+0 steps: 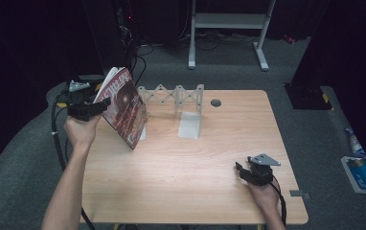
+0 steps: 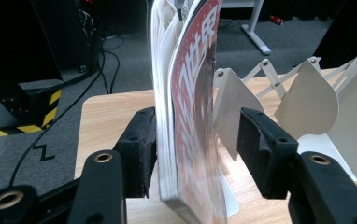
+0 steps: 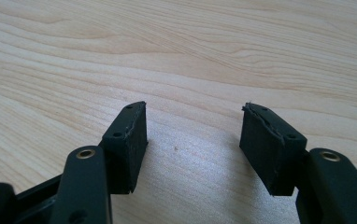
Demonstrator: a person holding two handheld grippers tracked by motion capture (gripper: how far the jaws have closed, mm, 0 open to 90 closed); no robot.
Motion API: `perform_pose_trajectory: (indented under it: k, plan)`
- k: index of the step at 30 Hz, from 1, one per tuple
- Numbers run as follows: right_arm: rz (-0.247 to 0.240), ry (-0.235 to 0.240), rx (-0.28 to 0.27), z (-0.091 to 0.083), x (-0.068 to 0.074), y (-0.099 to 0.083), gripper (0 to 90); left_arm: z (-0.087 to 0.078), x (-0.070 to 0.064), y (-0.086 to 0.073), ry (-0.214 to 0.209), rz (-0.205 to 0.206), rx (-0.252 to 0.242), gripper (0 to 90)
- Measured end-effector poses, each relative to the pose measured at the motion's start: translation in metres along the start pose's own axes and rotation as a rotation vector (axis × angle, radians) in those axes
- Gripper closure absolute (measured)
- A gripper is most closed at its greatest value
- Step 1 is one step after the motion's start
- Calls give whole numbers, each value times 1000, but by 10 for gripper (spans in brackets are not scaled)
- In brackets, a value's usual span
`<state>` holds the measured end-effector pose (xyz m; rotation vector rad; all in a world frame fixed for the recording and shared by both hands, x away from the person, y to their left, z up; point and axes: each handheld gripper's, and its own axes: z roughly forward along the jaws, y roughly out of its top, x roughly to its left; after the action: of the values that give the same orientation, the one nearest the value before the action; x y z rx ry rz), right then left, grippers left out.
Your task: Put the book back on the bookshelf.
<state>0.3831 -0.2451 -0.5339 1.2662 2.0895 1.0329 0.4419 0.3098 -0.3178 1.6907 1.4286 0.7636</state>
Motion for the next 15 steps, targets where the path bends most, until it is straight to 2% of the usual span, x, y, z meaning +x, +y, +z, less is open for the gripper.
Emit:
perform_pose_trajectory:
  k: [15]
  plan:
    - [0, 0, 0, 0, 0, 0, 412, -22, 0, -8, -23, 2, -59, 480]
